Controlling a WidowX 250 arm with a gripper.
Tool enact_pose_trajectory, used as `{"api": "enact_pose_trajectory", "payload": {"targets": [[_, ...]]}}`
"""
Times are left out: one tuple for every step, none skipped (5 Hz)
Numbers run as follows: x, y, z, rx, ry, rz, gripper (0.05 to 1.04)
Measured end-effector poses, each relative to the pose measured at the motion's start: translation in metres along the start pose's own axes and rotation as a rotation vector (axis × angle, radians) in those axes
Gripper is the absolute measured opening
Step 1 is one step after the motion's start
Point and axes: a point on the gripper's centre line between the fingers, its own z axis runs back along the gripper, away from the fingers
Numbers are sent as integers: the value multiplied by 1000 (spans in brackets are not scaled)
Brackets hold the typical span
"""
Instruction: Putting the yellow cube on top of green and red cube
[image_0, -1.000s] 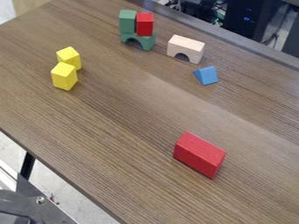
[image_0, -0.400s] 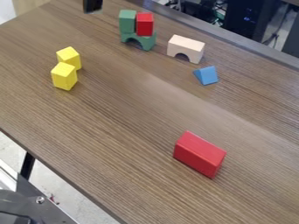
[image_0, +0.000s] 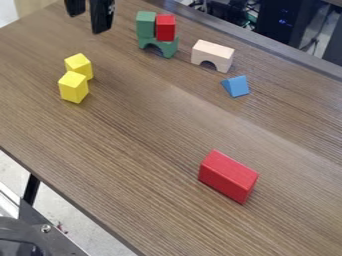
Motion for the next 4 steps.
{"api": "enact_pose_trajectory", "payload": {"targets": [[0,-2,-16,34,-2,27,999],[-3,-1,-24,56,3,30,999],[-4,0,-33,64,-4,20,999],[-5,0,-34,63,-1,9,999]]}}
